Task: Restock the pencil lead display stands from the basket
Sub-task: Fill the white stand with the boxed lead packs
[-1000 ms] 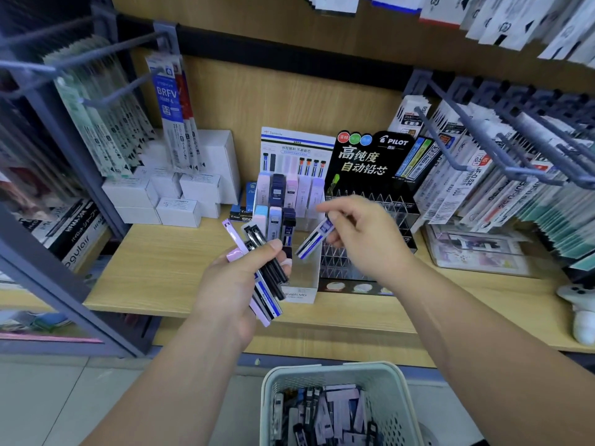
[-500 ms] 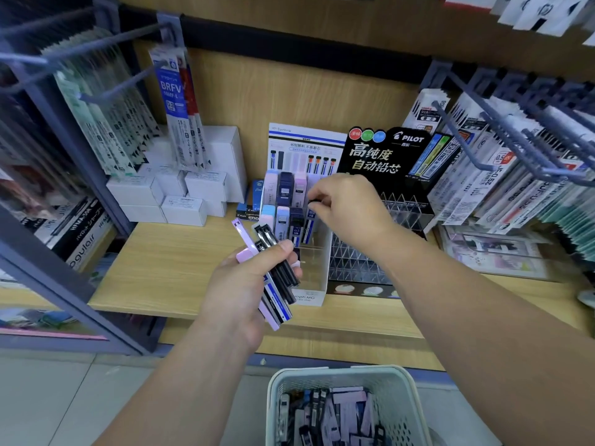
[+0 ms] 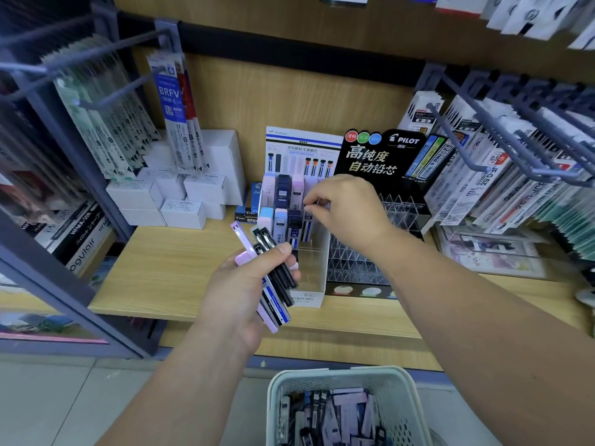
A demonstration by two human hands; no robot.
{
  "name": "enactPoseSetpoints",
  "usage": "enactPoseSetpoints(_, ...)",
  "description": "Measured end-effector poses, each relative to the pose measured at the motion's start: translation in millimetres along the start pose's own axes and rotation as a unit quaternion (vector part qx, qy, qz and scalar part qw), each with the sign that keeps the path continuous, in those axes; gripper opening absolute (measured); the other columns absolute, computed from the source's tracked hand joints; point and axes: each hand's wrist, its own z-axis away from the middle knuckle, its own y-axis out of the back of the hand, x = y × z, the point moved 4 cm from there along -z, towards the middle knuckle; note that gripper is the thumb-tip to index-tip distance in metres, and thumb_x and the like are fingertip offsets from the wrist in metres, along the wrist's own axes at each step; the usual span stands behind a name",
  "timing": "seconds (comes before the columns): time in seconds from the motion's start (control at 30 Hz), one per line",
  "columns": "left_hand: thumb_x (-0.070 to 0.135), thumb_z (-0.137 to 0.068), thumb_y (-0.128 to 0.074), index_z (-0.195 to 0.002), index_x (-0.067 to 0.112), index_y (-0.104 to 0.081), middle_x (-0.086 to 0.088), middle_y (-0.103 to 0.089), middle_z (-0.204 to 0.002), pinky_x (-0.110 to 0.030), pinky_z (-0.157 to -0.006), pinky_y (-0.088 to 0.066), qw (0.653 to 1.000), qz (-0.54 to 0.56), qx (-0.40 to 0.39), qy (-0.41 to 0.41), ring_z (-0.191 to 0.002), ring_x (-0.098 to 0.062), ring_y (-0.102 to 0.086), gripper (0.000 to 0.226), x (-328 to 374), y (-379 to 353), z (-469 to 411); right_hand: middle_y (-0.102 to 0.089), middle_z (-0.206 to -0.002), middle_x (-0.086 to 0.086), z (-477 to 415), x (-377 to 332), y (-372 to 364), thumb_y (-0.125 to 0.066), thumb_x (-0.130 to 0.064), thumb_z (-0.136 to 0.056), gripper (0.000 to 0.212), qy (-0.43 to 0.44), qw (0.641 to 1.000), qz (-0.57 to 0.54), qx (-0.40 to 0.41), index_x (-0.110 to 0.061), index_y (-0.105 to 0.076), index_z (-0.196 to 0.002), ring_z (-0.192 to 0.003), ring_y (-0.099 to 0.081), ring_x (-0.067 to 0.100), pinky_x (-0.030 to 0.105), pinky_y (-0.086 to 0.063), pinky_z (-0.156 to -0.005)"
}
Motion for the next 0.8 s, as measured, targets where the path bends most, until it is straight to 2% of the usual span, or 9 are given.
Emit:
enactPoseSetpoints(0.17, 0.020, -0.076, -0.081, -0.102, 0.009, -0.070, -0.011, -0.077, -0.090, -0.047, -0.088, -0.055, 1.000, 0.000, 0.002, -0.001, -0.079, -0.026, -0.073, 0.030, 0.2, 0.5, 1.3, -0.073, -0.077, -0.002, 5.7, 4.6, -9.7, -0.084, -0.015, -0.078, 0.006, 0.022, 0.999, 0.027, -0.011, -0.018, -0.079, -0.080, -0.085, -0.062, 0.024, 0.036, -0.053, -0.075)
enactPoseSetpoints(0.3, 0.025, -0.068, -0.082, -0.100, 0.010, -0.070, -0.011, -0.077, -0.091, -0.041, -0.081, -0.055, 1.000, -0.001, -0.009, -0.006, -0.078, -0.025, -0.073, 0.038, 0.5, 0.4, 1.9, -0.070, -0.084, -0.002, 9.5, 10.4, -16.5, -0.086, -0.013, -0.075, 0.010, 0.022, 0.999, 0.024, 0.015, -0.017, -0.079, -0.082, -0.087, -0.058, 0.026, 0.037, -0.051, -0.079)
enactPoseSetpoints(0.4, 0.030, -0.057, -0.083, -0.102, 0.010, -0.069, -0.013, -0.076, -0.094, -0.042, -0.081, -0.055, 1.000, -0.004, -0.020, -0.003, -0.078, -0.026, -0.073, 0.051, 0.4, -0.9, 1.5, -0.068, -0.090, -0.001, 15.4, 4.0, -13.4, -0.081, -0.017, -0.082, 0.009, 0.020, 0.999, 0.006, 0.040, -0.016, -0.080, -0.091, -0.091, -0.057, 0.027, 0.036, -0.049, -0.080)
enactPoseSetpoints(0.47, 0.032, -0.054, -0.085, -0.103, 0.009, -0.068, -0.013, -0.076, -0.094, -0.043, -0.082, -0.056, 0.999, -0.012, -0.033, -0.002, -0.077, -0.027, -0.072, 0.057, 0.2, -2.2, 1.3, -0.069, -0.095, -0.001, 24.2, -6.0, -7.8, -0.070, -0.027, -0.091, 0.017, -0.031, 0.997, -0.073, 0.022, -0.019, -0.078, -0.104, -0.092, -0.059, 0.021, 0.031, -0.048, -0.079)
enactPoseSetpoints(0.53, 0.033, -0.052, -0.085, -0.100, 0.010, -0.069, -0.012, -0.076, -0.092, -0.041, -0.079, -0.056, 0.998, -0.029, -0.048, -0.001, -0.075, -0.026, -0.073, 0.055, -1.1, -4.3, 1.2, -0.070, -0.090, 0.005, 35.0, -18.7, -2.0, -0.068, -0.033, -0.095, 0.016, -0.143, 0.955, -0.256, -0.047, -0.023, -0.076, -0.104, -0.082, -0.064, 0.015, 0.027, -0.050, -0.074)
enactPoseSetpoints(0.6, 0.030, -0.054, -0.083, -0.101, 0.012, -0.069, -0.010, -0.076, -0.087, -0.034, -0.066, -0.057, 0.997, -0.044, -0.062, -0.004, -0.073, -0.024, -0.073, 0.051, -2.1, -7.5, 1.9, -0.068, -0.078, 0.018, 45.6, -32.3, 0.7, -0.074, -0.029, -0.091, 0.015, -0.230, 0.867, -0.426, -0.115, -0.014, -0.076, -0.088, -0.064, -0.063, 0.021, 0.029, -0.051, -0.058)
enactPoseSetpoints(0.63, 0.027, -0.055, -0.083, -0.103, 0.011, -0.069, -0.010, -0.076, -0.085, -0.034, -0.064, -0.058, 0.997, -0.048, -0.068, -0.008, -0.072, -0.024, -0.072, 0.053, -2.4, -9.1, 2.6, -0.065, -0.073, 0.021, 50.5, -36.4, 2.1, -0.077, -0.025, -0.088, 0.020, -0.253, 0.836, -0.467, -0.136, -0.006, -0.075, -0.084, -0.057, -0.062, 0.024, 0.029, -0.049, -0.051)
enactPoseSetpoints(0.7, 0.024, -0.056, -0.084, -0.108, 0.007, -0.069, -0.011, -0.074, -0.084, -0.038, -0.070, -0.060, 0.996, -0.053, -0.076, -0.017, -0.071, -0.025, -0.071, 0.057, -3.6, -11.6, 3.4, -0.065, -0.067, 0.018, 55.2, -38.5, 5.6, -0.078, -0.019, -0.086, 0.022, -0.276, 0.822, -0.474, -0.150, 0.002, -0.073, -0.085, -0.051, -0.062, 0.023, 0.027, -0.046, -0.047)
enactPoseSetpoints(0.8, 0.021, -0.058, -0.083, -0.107, 0.005, -0.070, -0.015, -0.073, -0.083, -0.032, -0.058, -0.057, 0.995, -0.059, -0.073, -0.026, -0.069, -0.027, -0.069, 0.053, -5.4, -12.7, 4.6, -0.067, -0.063, 0.012, 57.1, -38.9, 9.4, -0.075, -0.015, -0.089, 0.015, -0.294, 0.832, -0.443, -0.160, -0.001, -0.075, -0.083, -0.048, -0.064, 0.021, 0.028, -0.048, -0.053)
